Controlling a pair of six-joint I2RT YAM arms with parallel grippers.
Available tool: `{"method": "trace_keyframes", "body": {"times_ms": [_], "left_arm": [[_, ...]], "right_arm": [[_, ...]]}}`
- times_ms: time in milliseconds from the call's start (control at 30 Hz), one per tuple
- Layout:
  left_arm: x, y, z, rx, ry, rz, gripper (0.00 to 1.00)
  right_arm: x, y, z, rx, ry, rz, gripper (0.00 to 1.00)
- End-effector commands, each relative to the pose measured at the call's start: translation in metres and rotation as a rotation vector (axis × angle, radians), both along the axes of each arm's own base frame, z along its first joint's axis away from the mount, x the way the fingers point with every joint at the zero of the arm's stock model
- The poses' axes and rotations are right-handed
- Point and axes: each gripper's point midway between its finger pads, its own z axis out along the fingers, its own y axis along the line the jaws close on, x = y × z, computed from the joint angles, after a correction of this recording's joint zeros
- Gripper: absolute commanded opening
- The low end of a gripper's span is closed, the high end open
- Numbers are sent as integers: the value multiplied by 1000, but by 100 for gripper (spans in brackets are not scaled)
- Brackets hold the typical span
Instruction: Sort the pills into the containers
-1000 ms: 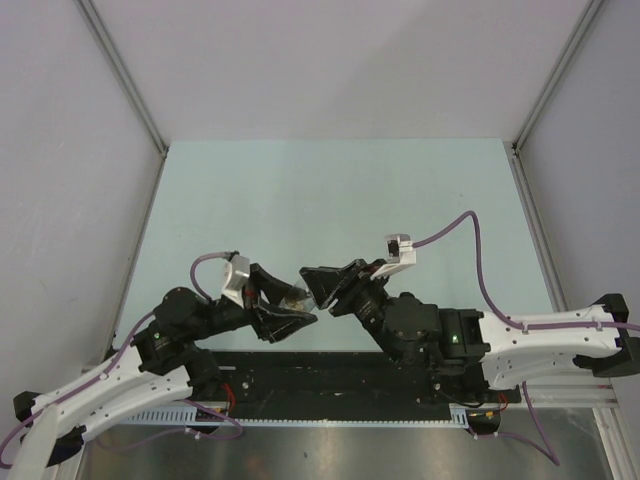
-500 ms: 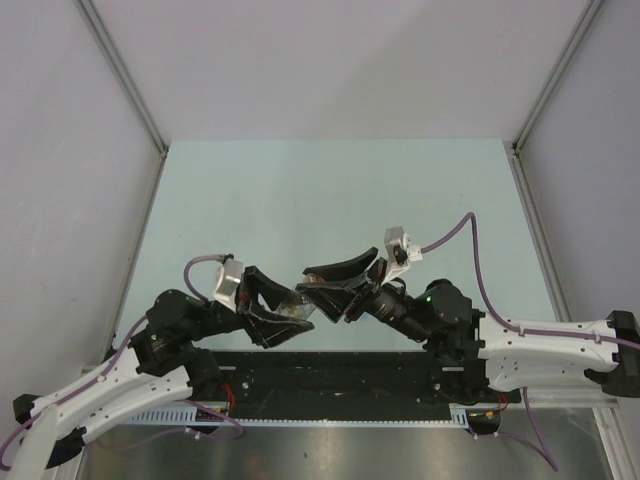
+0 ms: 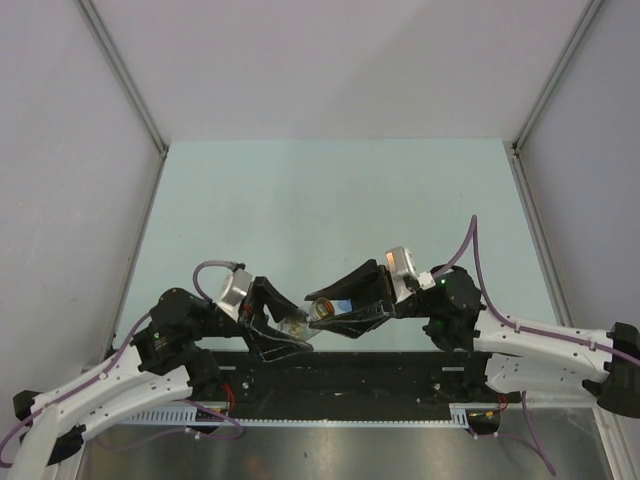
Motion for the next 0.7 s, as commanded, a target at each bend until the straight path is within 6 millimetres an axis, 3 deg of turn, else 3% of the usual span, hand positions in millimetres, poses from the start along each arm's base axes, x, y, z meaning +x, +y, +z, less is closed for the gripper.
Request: {"method": "trace_keyframes", "body": {"times_ms": [0,300,333,367,433,467,567,667], "left_arm": [[-4,5,37,-97,-35,-5,0],[-6,6,35,-98,-38,-17,0],[-6,6,35,-97,-35,-18,0],[-6,5,34,-96,-35,-18,0],[-6,5,34,-94,-36,-19,0],[-5,4,33,-92,-34,-19,0],[-5,3,32,-85,-34,-23,0],[-5,2,31,-83,-32,-26,0]], "right_arm": [[-31,-7,-17,-2,-217,209,0],[-37,-14,-13,53,-271,308,0],[-37,-14,-14,51,-267,310,4],[-37,-14,-13,53,-268,311,19],[-37,-14,-12,53,-262,311,30],[-35,-14,-11,54,-252,302,40],[-31,-12,-10,50,-230,280,54],[-28,-11,-11,47,-218,263,59]]}}
